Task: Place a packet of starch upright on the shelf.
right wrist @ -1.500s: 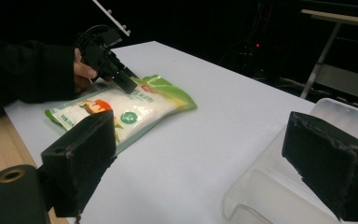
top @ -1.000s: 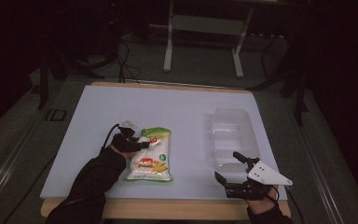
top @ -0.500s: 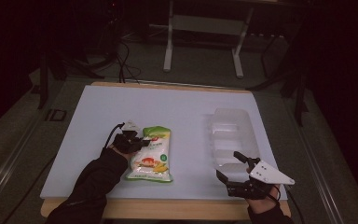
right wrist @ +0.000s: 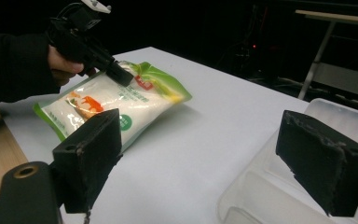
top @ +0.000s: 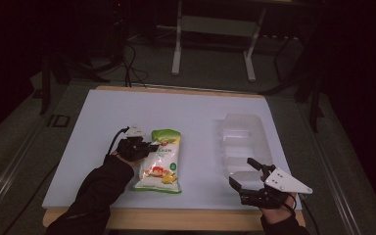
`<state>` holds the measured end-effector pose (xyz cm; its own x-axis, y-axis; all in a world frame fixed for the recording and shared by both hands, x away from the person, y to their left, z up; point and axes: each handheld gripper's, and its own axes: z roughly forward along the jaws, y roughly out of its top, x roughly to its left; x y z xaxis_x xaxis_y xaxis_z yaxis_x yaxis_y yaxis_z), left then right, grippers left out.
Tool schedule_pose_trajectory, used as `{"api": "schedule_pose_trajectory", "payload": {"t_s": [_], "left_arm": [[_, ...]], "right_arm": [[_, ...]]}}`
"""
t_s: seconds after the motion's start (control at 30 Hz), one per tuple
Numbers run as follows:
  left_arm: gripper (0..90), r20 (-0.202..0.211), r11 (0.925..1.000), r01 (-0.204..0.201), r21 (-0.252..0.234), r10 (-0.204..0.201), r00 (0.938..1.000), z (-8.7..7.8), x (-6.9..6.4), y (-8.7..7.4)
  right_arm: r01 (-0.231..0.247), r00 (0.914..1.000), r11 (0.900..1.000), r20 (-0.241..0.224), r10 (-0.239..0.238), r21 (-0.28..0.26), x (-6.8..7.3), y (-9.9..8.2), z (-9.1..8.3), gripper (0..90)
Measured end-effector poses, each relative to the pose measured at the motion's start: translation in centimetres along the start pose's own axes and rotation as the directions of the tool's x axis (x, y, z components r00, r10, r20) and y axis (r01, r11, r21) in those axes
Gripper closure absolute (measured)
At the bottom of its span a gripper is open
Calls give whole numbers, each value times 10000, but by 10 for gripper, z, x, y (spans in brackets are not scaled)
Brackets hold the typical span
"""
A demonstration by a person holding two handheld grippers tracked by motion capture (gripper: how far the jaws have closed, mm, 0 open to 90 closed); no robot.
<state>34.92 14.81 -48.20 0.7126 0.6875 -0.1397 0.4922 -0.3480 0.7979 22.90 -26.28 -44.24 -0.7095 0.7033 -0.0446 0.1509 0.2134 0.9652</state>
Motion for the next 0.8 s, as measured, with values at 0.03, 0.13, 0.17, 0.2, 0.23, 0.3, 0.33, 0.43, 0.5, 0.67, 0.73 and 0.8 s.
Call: {"api": "schedule_pose_trajectory", "payload": {"t_s": [0.03, 0.13, 0.17, 0.2, 0.23, 0.3, 0.33, 0.43, 0.5, 0.67, 0.73, 0.8], "left_arm": [[845, 8, 10000, -3, -61, 3, 10000, -1, -1, 1], [845, 86, 9998, -69, -187, 71, 9999, -4, -5, 3], [846, 131, 9998, -109, -191, 112, 9999, -5, -6, 4], [846, 131, 9998, -109, -191, 112, 9999, -5, -6, 4], [846, 193, 9994, -129, -313, 135, 9997, -7, -9, 5], [847, 255, 9990, -181, -398, 191, 9995, -9, -12, 7], [847, 288, 9987, -180, -467, 193, 9994, -10, -14, 8], [847, 361, 9977, -285, -621, 308, 9989, -13, -19, 12], [847, 344, 9964, -424, -740, 450, 9984, -15, -23, 14], [848, 480, 9920, -640, -1086, 695, 9964, -23, -30, 20], [848, 450, 9899, -707, -1228, 767, 9960, -25, -32, 20], [853, 455, 9842, -797, -1579, 878, 9951, -32, -35, 24]], "right_arm": [[13, 10000, 10000, 35, -13, -20, 0, 0, 0, 140], [4, 10000, 10000, 48, -3, -51, -1, 1, -1, 143], [-8, 10000, 10000, 33, 8, -56, -1, 2, -2, 150], [0, 10000, 10000, -16, 0, -82, -1, 2, -2, 159], [60, 10000, 9999, 37, -60, -135, -1, 2, -3, 159], [66, 10000, 9997, 0, -66, -219, -1, 4, -4, 169], [62, 10000, 9996, 48, -61, -272, -1, 4, -5, 169], [124, 9999, 9991, 43, -123, -408, -1, 6, -6, 192], [163, 9999, 9988, 11, -163, -467, -2, 7, -8, 208], [336, 9994, 9977, 63, -333, -583, -2, 10, -9, 213], [354, 9994, 9976, 25, -353, -588, -2, 11, -9, 221], [243, 9996, 9987, -102, -248, -454, -3, 13, -7, 235]]}}
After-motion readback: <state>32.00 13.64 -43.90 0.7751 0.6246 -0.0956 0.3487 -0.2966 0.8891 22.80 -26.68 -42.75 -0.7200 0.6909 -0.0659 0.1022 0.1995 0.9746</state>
